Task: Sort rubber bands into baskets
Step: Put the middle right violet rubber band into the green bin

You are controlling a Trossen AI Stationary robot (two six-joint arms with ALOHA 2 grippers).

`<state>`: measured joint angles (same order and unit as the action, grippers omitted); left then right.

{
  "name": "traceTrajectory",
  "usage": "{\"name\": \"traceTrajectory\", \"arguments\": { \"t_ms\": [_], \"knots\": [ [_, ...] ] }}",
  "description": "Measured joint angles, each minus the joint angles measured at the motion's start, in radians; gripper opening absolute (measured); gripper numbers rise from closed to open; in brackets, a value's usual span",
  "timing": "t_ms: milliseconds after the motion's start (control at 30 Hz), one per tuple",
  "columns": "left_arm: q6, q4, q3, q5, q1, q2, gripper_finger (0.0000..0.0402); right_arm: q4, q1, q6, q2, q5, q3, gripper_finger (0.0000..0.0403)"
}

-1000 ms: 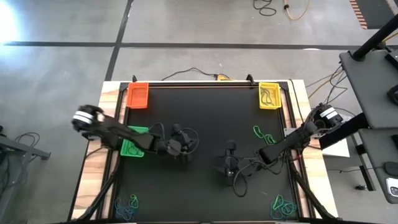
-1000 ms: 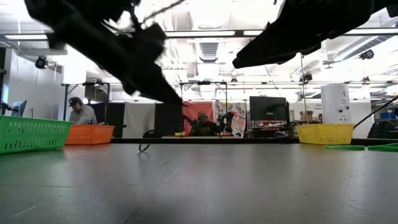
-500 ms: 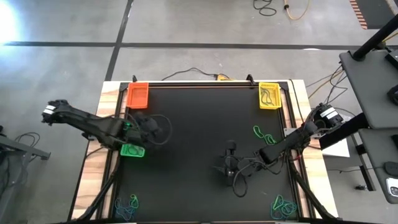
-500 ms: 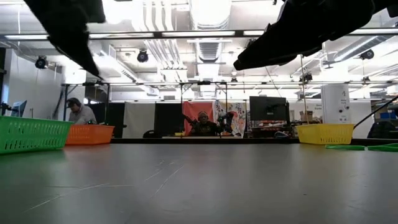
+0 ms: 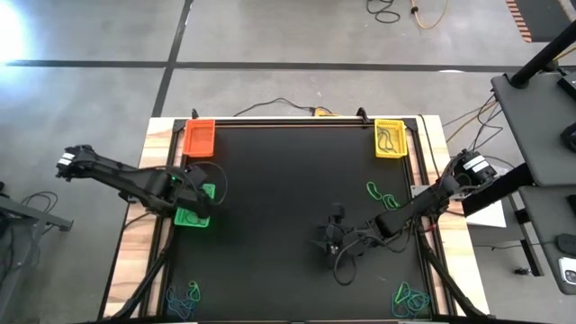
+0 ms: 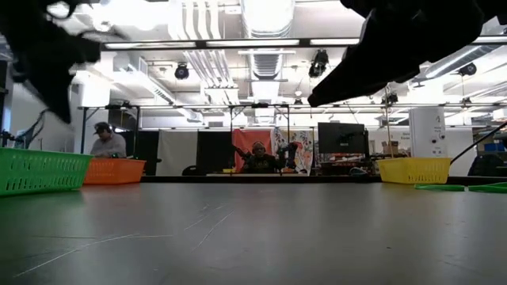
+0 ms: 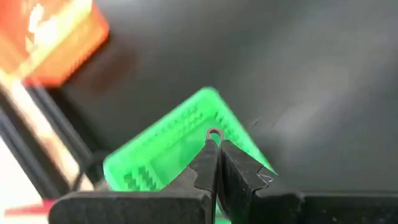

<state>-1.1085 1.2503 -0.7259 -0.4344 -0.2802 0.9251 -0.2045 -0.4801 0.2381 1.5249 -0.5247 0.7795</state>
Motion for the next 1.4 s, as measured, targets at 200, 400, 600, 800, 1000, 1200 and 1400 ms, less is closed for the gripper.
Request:
{"name": "traceTrajectory", "arguments": {
  "t_ms": [200, 400, 600, 800, 1000, 1200, 1400],
  "knots": [
    [-0.115, -0.026, 0.084, 0.082, -0.001, 0.059, 0.0, 0.006, -0.002, 0.008, 0.0, 0.0, 0.0, 0.0199],
    [-0.082, -0.114, 0.108, 0.107, -0.001, 0.123, 0.0, 0.006, -0.002, 0.015, 0.0, 0.0, 0.0, 0.0199],
    [-0.059, -0.118, 0.116, 0.113, -0.001, 0.178, 0.0, 0.006, -0.002, 0.027, 0.0, 0.0, 0.0, 0.0199],
    [-0.034, -0.142, 0.132, 0.131, -0.001, 0.231, 0.0, 0.007, -0.002, 0.035, 0.0, 0.0, 0.0, 0.0199],
    [-0.042, -0.143, 0.139, 0.084, -0.001, 0.251, 0.0, 0.007, -0.002, 0.034, 0.0, 0.0, 0.0, 0.0199],
    [-0.105, -0.095, 0.132, 0.011, 0.0, 0.225, 0.0, 0.007, -0.002, 0.034, 0.0, 0.0, 0.0, 0.0199],
    [-0.153, -0.017, 0.132, -0.052, 0.0, 0.211, 0.0, 0.006, -0.002, 0.034, 0.0, 0.0, 0.0, 0.0199]
  ]
}}
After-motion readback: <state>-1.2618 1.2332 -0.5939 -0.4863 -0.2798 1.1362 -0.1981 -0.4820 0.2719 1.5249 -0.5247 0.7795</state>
